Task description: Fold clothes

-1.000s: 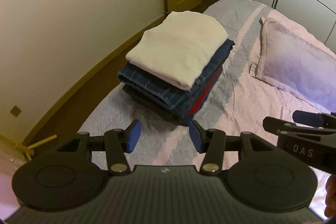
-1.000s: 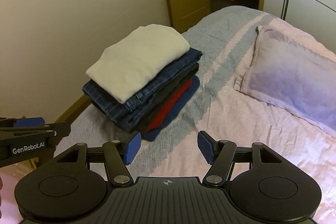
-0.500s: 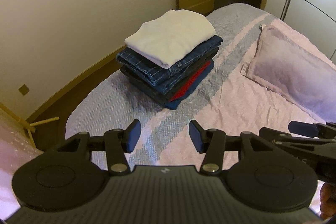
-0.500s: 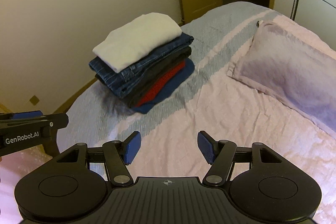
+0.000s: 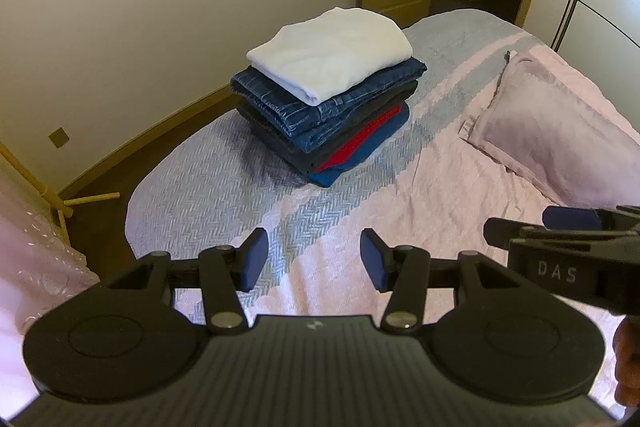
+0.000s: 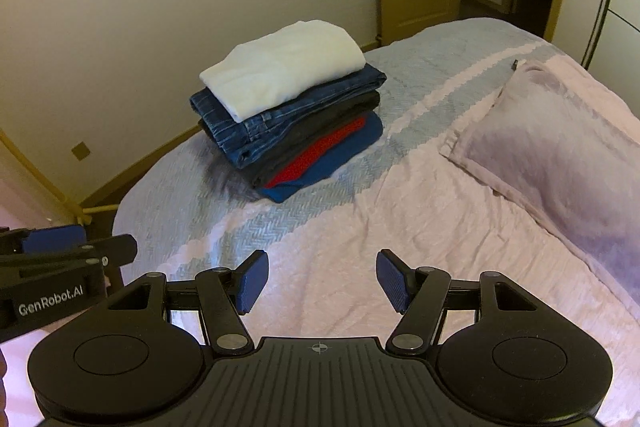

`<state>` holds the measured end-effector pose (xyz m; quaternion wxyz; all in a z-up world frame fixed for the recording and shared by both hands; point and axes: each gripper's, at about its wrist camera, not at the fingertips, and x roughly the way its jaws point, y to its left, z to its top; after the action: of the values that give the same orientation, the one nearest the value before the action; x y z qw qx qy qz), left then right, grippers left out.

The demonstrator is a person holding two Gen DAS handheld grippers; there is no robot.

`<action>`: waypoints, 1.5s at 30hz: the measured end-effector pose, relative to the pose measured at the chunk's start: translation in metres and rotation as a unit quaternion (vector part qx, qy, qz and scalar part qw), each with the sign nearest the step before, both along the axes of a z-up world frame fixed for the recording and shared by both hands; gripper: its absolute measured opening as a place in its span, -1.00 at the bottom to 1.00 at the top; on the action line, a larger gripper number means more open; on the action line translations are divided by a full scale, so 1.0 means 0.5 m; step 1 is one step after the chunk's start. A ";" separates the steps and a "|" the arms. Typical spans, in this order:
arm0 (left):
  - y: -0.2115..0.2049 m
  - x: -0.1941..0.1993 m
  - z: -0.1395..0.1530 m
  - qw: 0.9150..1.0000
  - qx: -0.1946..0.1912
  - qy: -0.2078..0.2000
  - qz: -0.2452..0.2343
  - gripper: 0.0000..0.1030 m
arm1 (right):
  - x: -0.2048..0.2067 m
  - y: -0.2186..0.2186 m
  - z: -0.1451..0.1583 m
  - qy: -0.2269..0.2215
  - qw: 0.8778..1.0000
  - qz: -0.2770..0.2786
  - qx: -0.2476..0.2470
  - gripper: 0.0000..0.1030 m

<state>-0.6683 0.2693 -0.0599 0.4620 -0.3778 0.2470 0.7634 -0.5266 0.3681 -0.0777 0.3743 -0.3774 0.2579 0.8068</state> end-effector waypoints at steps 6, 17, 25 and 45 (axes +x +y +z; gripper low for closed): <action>0.006 0.013 -0.007 1.000 -0.003 0.002 0.007 -0.09 | 0.003 0.022 -0.010 -0.002 1.000 0.008 -0.011 0.23; 0.049 0.022 -0.027 1.000 -0.010 -0.001 0.015 -0.09 | 0.006 0.070 -0.032 -0.012 1.000 0.013 -0.025 0.23; 0.094 0.021 -0.041 1.000 -0.014 -0.001 0.018 -0.09 | 0.005 0.116 -0.045 -0.016 0.999 0.010 -0.034 0.23; 0.180 0.011 -0.080 0.999 -0.035 -0.001 0.017 -0.09 | -0.013 0.205 -0.074 -0.019 0.999 0.010 -0.050 0.23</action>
<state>-0.6628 0.3594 -0.1000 0.4358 -0.3987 0.2670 0.7615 -0.5332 0.4705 -0.1146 0.3517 -0.4134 0.2866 0.7894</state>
